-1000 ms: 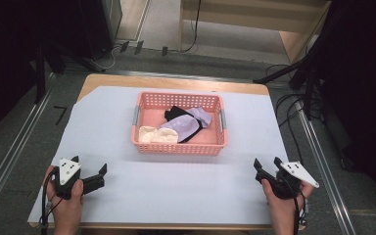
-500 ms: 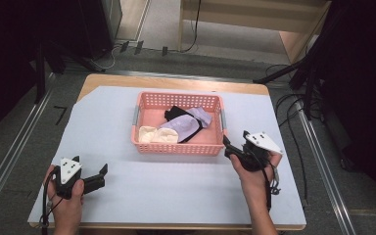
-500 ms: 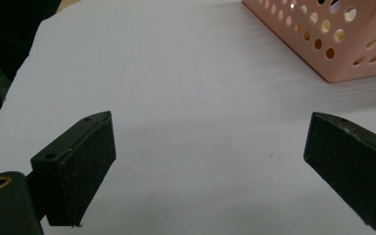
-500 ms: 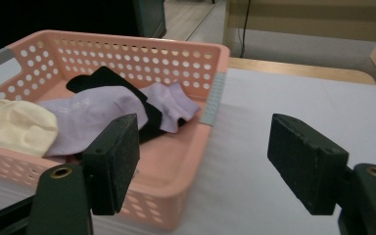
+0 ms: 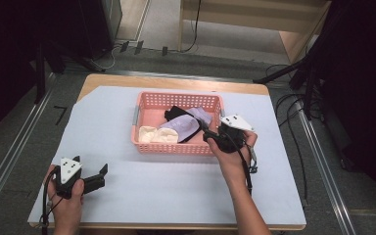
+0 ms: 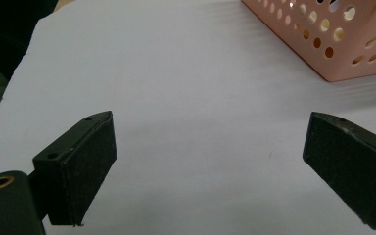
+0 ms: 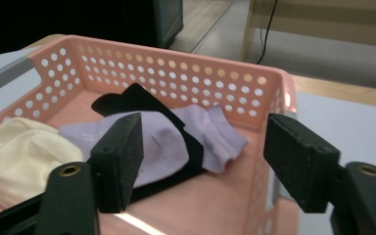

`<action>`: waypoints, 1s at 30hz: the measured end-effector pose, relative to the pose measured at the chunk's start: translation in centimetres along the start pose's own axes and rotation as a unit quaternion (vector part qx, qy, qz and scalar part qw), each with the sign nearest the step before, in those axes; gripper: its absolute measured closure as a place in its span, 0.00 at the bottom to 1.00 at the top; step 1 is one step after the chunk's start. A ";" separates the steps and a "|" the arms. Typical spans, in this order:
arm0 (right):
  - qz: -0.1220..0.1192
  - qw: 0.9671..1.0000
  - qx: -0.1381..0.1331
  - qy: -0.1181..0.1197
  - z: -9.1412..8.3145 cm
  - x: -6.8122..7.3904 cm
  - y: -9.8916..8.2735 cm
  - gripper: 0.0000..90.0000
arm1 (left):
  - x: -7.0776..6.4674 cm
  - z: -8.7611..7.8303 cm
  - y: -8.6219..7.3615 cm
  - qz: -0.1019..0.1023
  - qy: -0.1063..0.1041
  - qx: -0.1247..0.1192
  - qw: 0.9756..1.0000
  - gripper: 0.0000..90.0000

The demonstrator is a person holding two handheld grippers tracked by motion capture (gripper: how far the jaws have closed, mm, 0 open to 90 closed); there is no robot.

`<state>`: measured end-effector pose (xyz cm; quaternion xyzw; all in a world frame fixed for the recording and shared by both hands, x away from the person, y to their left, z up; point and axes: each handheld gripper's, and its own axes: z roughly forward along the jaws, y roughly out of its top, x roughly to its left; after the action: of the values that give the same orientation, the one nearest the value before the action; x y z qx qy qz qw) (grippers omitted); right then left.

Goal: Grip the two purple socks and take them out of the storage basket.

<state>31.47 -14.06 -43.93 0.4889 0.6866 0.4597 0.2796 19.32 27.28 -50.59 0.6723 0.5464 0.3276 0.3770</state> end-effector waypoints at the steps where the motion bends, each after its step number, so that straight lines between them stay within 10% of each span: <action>1: -0.004 1.000 -0.014 0.013 0.7 0.4 0.1 0.42 | 0.0 0.0 0.0 0.001 0.000 0.000 1.000 0.07; 20: 0.006 0.994 0.106 0.025 7.7 2.7 2.2 0.46 | 0.2 0.1 0.1 -0.006 -0.006 0.007 1.000 0.07; 30: 0.032 0.981 0.188 0.031 9.5 2.3 2.6 0.44 | 0.2 0.2 0.1 -0.005 -0.006 0.010 1.000 0.07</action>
<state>39.67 -8.26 -45.40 0.5404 0.7528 0.3461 0.1467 19.57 27.42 -50.60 0.6752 0.5506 0.3161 0.3756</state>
